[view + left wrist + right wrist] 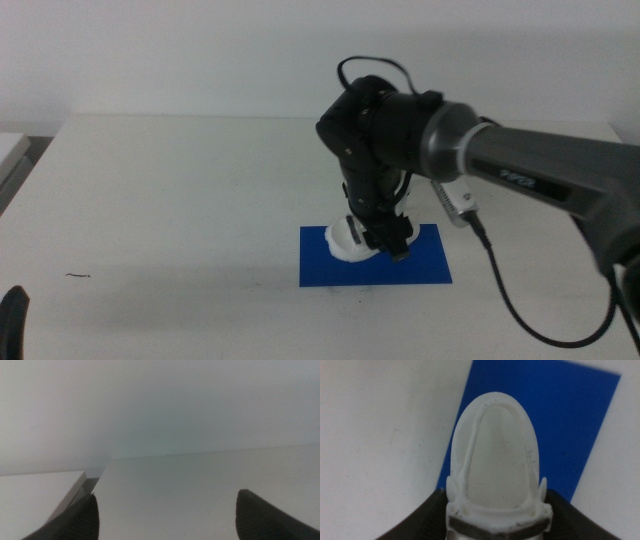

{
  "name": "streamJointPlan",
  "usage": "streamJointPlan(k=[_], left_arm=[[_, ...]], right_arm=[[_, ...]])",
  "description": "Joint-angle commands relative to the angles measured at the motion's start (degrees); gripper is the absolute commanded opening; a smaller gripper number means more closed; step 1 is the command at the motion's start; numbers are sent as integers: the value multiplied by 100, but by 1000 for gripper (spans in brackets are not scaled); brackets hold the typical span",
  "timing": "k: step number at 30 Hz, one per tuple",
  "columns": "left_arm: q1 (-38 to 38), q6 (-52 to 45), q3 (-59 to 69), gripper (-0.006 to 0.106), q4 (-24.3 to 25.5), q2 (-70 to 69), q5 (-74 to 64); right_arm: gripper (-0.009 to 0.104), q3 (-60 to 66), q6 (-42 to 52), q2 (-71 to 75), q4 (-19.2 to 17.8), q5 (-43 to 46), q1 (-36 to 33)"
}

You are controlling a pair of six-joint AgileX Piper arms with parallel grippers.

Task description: Use one arm to grab the shoe from the table and place it on the mat.

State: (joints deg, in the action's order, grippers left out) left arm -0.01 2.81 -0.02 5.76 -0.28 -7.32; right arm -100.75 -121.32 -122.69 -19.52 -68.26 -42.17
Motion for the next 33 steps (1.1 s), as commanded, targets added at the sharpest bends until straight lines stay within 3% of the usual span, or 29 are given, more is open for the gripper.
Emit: streamJointPlan(k=[1,13,15,16,20,22,25,27,29,31,33], left_arm=[[1,8,2,94,-23,28,70],[1,8,2,94,-23,28,70],[1,8,2,94,-23,28,70],[1,8,2,94,-23,28,70],[1,8,2,94,-23,28,70],[1,8,2,94,-23,28,70],[1,8,2,94,-23,28,70],[1,8,2,94,-23,28,70],[1,8,2,94,-23,28,70],[1,8,2,94,-23,28,70],[1,8,2,94,-23,28,70]], right_arm=[[5,-148,-134,-116,17,-171,0],[8,-145,-134,-392,55,-171,63],[15,-145,-134,-404,32,-171,63],[39,-145,-134,-404,-20,-171,63],[64,-145,-134,-404,-80,-171,63],[72,-154,-134,-366,-80,-171,63],[74,-157,261,-132,58,-171,63],[74,-157,1510,187,19,-171,63],[74,-157,3511,576,-111,-171,63],[74,-157,6610,965,-81,-171,63],[74,-157,8769,1265,-48,-171,63]])
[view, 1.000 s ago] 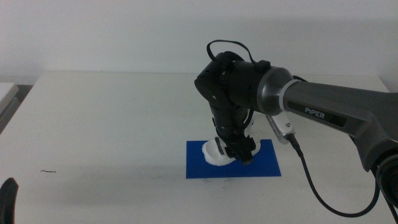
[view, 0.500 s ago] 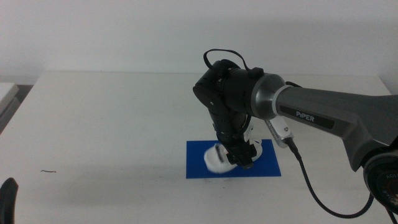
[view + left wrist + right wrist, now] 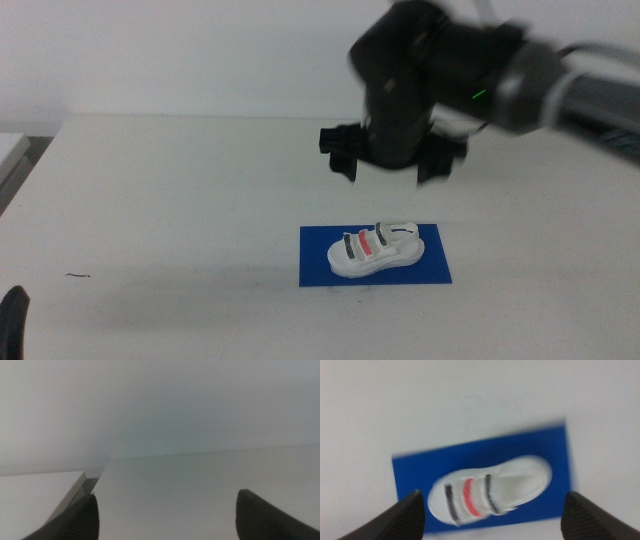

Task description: Use one arm to grab the shoe from the table and place it on the mat.

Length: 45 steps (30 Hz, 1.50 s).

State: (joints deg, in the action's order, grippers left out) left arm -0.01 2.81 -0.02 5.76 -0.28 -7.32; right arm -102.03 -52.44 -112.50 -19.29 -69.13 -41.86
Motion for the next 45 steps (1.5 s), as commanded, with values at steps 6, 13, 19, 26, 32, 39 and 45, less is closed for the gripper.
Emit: streamJointPlan(k=[6,13,19,26,32,39,45], left_arm=[[1,8,2,94,-23,28,70],[1,8,2,94,-23,28,70],[1,8,2,94,-23,28,70],[1,8,2,94,-23,28,70],[1,8,2,94,-23,28,70],[1,8,2,94,-23,28,70],[1,8,2,94,-23,28,70]], right_arm=[[74,-30,2742,848,-8,-83,20],[74,1358,5318,2335,1326,635,462],[74,4168,5244,4840,1640,2986,1291],[74,6742,4922,7448,1264,4816,2874],[74,8396,5313,8967,1582,6155,3706],[74,9798,5355,10280,1765,6301,3834],[74,10203,5355,11250,1734,5810,3842]])
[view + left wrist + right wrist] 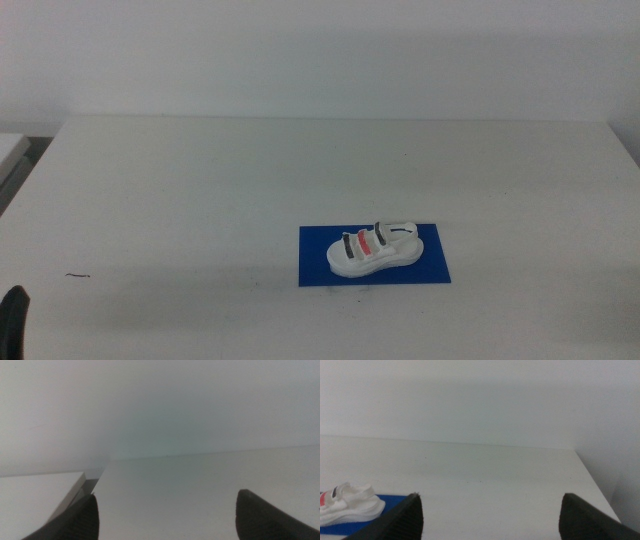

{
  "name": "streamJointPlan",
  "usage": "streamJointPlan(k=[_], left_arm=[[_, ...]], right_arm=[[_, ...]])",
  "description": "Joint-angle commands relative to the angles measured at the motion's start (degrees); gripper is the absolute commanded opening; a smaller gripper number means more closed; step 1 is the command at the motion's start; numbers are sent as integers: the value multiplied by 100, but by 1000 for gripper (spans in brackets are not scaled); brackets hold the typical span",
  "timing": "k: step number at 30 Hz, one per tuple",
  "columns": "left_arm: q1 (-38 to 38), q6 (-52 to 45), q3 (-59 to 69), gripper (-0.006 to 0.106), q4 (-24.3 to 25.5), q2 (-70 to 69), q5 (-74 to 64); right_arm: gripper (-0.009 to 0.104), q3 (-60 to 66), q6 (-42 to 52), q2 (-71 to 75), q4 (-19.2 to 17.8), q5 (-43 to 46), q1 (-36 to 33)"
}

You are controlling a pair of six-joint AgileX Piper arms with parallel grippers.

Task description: Use one arm to grab the shoe from the table and place it on the mat.

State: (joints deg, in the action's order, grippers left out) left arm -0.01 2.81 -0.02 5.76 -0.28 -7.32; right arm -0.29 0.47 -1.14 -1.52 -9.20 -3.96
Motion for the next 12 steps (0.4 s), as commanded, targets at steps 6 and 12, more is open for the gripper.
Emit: streamJointPlan(k=[6,12], left_arm=[[1,8,2,94,-23,28,70],[1,8,2,94,-23,28,70]], right_arm=[[74,29,64,114,-41,-154,53],[74,29,64,114,-54,-154,53]])
